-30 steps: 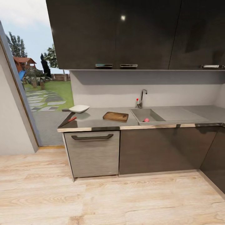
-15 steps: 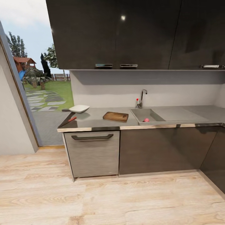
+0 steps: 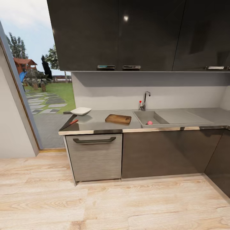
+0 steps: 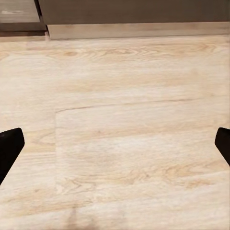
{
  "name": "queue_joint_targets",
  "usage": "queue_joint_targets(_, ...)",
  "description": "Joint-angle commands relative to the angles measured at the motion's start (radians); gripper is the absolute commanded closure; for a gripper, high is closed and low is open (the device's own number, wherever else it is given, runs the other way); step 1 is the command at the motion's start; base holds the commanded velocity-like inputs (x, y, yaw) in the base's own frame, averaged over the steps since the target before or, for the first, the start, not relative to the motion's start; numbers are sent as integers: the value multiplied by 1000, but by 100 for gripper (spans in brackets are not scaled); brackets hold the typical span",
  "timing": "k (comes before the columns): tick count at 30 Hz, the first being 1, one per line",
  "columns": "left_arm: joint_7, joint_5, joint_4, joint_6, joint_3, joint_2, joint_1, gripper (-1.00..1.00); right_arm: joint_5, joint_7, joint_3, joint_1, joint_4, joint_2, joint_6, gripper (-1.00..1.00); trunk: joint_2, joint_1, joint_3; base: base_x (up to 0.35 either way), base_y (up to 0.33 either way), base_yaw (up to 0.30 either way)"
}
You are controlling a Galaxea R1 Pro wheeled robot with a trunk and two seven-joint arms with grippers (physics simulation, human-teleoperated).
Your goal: In the kitchen, take the Vidalia onion out of the sink, dice it on the chopping board with the paring knife, put the diced onion into the bowl on the countertop, then place both the paring knife and the chopping board into the sink.
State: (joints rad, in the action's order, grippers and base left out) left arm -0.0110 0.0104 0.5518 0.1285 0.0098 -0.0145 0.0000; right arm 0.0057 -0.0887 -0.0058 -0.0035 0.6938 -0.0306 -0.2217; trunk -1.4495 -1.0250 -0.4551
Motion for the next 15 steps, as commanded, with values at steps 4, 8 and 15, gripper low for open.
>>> queue_joint_targets(4,-1,1,-1,2,1,1,0,-100,0,-3,0,0,0,0,-3,-100,0,0,-1,0,0,0)
queue_joint_targets(8,-1,0,2,2,1,2,0,-100,0,-3,0,0,0,0,-2,-100,0,0,-1,0,0,0)
queue_joint_targets(15,-1,1,-10,2,0,3,0,-100,2,-2,3,0,-1,1,-7,-100,0,0,-1,0,0,0)
